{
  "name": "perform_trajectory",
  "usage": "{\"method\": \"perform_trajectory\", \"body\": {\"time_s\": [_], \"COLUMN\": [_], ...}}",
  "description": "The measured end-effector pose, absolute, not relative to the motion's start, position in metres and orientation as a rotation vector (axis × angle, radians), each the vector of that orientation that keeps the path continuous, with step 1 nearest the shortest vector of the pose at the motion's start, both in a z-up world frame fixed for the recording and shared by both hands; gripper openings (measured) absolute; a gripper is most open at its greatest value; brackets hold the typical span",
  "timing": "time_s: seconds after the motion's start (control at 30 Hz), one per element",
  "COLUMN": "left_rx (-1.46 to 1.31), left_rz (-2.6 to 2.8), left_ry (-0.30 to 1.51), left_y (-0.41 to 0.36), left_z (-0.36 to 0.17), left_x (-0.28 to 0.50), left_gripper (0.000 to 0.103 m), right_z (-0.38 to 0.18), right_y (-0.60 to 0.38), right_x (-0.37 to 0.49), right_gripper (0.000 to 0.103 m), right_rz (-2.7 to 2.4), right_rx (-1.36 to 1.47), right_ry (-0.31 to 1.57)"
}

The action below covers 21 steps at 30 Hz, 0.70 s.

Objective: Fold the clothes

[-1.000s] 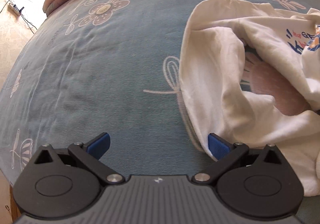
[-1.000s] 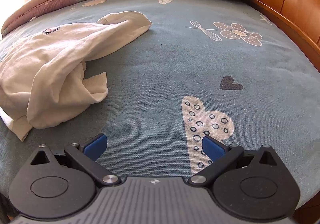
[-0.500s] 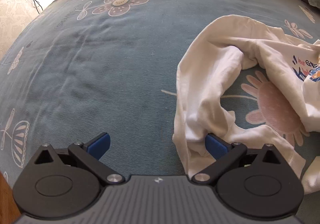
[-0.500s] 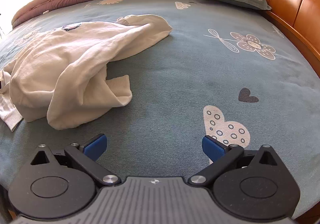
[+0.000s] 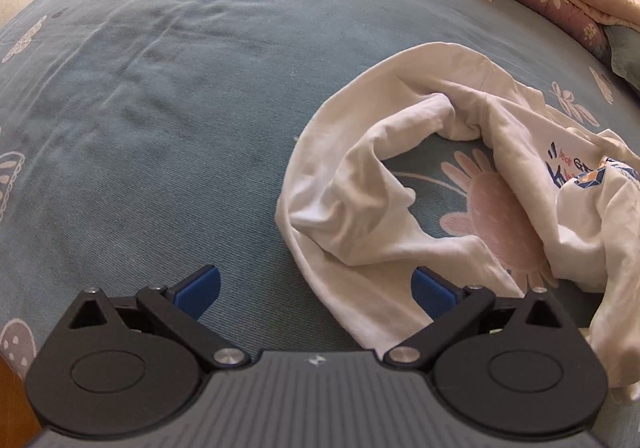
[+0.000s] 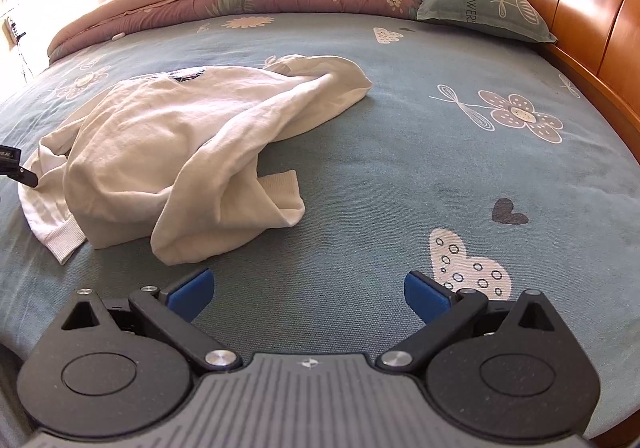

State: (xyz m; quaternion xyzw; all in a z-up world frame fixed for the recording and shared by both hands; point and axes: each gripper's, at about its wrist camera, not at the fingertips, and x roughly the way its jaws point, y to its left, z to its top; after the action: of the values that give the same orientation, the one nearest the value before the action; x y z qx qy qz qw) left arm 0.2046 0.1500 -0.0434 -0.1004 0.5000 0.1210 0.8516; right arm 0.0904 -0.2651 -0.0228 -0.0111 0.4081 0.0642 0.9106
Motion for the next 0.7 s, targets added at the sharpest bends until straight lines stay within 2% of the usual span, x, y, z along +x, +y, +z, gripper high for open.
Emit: {"method": "perform_trajectory", "body": {"time_s": [0.3, 0.4, 0.57, 0.7], "left_rx": [-0.056, 0.074, 0.166, 0.136], "left_rz": [0.199, 0.213, 0.186, 0.137], "left_ry": [0.944, 0.957, 1.013, 1.043], "left_y": [0.089, 0.071, 0.071, 0.092], "left_z": [-0.035, -0.052, -0.071, -0.068], "left_x": [0.227, 0.237, 0.228, 0.200], "left_gripper": [0.101, 0.102, 0.102, 0.102], "right_z": [-0.017, -0.018, -0.020, -0.023], "right_y": [-0.258, -0.251, -0.251, -0.257], "right_x": [0.089, 0.087, 0.081, 0.081], "right_gripper": [0.103, 0.103, 0.103, 0.103], "right_rz": [0.112, 0.124, 0.126, 0.104], "right_rx": [-0.038, -0.071, -0.085, -0.074], "right_ry": [0.839, 0.841, 0.844, 0.856]}}
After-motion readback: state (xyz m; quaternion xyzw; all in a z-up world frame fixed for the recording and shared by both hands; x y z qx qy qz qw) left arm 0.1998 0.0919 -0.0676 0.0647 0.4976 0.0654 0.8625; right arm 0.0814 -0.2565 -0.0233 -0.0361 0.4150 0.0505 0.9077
